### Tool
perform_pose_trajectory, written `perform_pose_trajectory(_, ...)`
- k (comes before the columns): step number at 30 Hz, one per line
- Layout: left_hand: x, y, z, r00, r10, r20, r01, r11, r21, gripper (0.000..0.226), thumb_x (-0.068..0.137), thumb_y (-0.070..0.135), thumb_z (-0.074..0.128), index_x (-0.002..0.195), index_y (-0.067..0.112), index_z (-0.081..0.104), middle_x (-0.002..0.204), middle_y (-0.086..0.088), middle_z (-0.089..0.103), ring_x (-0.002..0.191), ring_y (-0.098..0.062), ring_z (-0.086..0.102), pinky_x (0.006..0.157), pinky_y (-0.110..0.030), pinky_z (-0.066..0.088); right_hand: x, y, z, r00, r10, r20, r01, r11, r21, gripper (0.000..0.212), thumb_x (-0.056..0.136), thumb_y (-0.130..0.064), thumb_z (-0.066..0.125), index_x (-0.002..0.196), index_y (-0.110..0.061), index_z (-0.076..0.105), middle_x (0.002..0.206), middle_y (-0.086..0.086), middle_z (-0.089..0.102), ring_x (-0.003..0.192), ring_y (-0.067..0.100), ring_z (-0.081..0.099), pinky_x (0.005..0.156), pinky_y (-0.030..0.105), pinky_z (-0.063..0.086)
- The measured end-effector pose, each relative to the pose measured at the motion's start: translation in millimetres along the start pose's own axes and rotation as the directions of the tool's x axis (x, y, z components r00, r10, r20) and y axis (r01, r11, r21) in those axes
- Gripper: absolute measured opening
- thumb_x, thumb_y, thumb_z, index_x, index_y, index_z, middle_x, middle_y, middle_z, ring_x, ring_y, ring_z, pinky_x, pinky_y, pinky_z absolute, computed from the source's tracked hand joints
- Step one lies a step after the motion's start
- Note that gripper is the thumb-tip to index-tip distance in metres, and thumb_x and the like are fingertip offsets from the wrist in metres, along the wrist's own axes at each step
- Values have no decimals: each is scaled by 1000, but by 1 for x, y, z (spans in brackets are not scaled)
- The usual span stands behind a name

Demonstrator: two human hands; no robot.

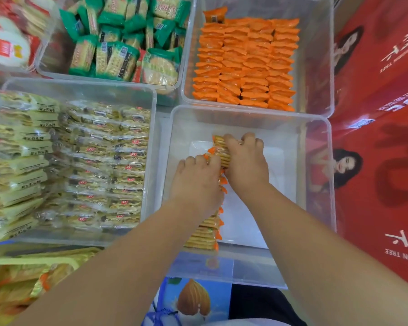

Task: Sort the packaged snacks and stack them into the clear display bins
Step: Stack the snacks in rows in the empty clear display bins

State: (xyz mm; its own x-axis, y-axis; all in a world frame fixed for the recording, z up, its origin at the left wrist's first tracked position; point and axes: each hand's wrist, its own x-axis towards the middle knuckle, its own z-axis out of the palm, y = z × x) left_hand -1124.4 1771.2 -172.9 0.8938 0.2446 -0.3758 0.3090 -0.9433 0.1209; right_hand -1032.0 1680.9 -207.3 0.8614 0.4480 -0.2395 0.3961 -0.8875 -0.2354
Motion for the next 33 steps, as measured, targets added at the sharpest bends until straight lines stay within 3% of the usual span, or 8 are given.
perform_pose_trajectory(5, -4, 3, 1, 1000, 13, -1, -13, 1000, 3, 70, 89, 45, 65, 147, 20, 35, 136, -12, 40, 119, -30, 50, 105, -42, 41, -3, 2, 7, 984, -173, 35, 162, 964, 209, 71, 93, -20, 62, 156, -26, 29, 147, 10, 36, 132, 31, 37, 96, 44, 47)
perform_pose_trajectory(10, 0, 1, 7, 1000, -12, 12, 11, 992, 122, 71, 91, 58, 53, 146, 14, 39, 139, -11, 37, 123, -31, 42, 107, -44, 36, -6, 21, 5, 985, -168, 35, 143, 918, 371, 78, 77, -11, 71, 149, -18, 42, 150, 5, 40, 136, 28, 34, 110, 41, 40)
perform_pose_trajectory(15, -5, 0, -1, 1000, 12, -21, -9, 987, 159, 66, 95, 60, 47, 143, 15, 42, 133, -8, 43, 123, -29, 40, 102, -42, 36, -21, 23, 7, 993, 94, -77, -25, 778, 628, 66, 89, -16, 66, 150, -18, 40, 149, 3, 36, 132, 20, 45, 105, 32, 44)
perform_pose_trajectory(17, -17, -3, -11, 993, 57, -101, -44, 990, 131, 62, 96, 56, 50, 141, 15, 48, 135, -9, 47, 126, -31, 41, 105, -44, 35, -24, 19, 7, 971, 238, -3, -160, 660, 734, 63, 98, -28, 61, 154, -19, 34, 155, 1, 31, 139, 18, 41, 110, 33, 42)
perform_pose_trajectory(20, -46, -14, -20, 945, 71, -318, -64, 997, 32, 60, 90, 43, 66, 139, 10, 57, 142, -17, 51, 138, -40, 41, 114, -55, 33, -29, 9, 7, 952, 273, 136, -265, 519, 813, 68, 103, -39, 52, 161, -24, 19, 165, -5, 22, 149, 15, 28, 106, 11, 32)
perform_pose_trajectory(24, -83, -26, -12, 922, -91, -376, 55, 993, -106, 77, 90, 36, 66, 154, 2, 40, 161, -30, 29, 150, -48, 27, 121, -61, 25, -27, -13, 8, 947, 236, 216, -293, 369, 882, 63, 104, -44, 46, 159, -24, 22, 163, -3, 30, 147, 18, 35, 120, 46, 33)
perform_pose_trajectory(28, -92, -27, -3, 959, -138, -248, 103, 984, -149, 88, 93, 32, 69, 158, -3, 21, 166, -28, 13, 155, -43, 15, 124, -59, 23, -20, -32, 7, 966, 149, 210, -252, 386, 888, 47, 105, -44, 44, 148, -25, 38, 146, 1, 53, 136, 23, 50, 114, 50, 39)
perform_pose_trajectory(33, -90, -28, 0, 960, -109, -259, 82, 990, -115, 83, 94, 30, 66, 157, -5, 26, 166, -28, 16, 156, -40, 16, 126, -56, 17, -9, -36, 11, 971, -25, 239, -170, 632, 756, 57, 104, -46, 46, 153, -21, 34, 159, 3, 38, 146, 22, 37, 119, 49, 33)
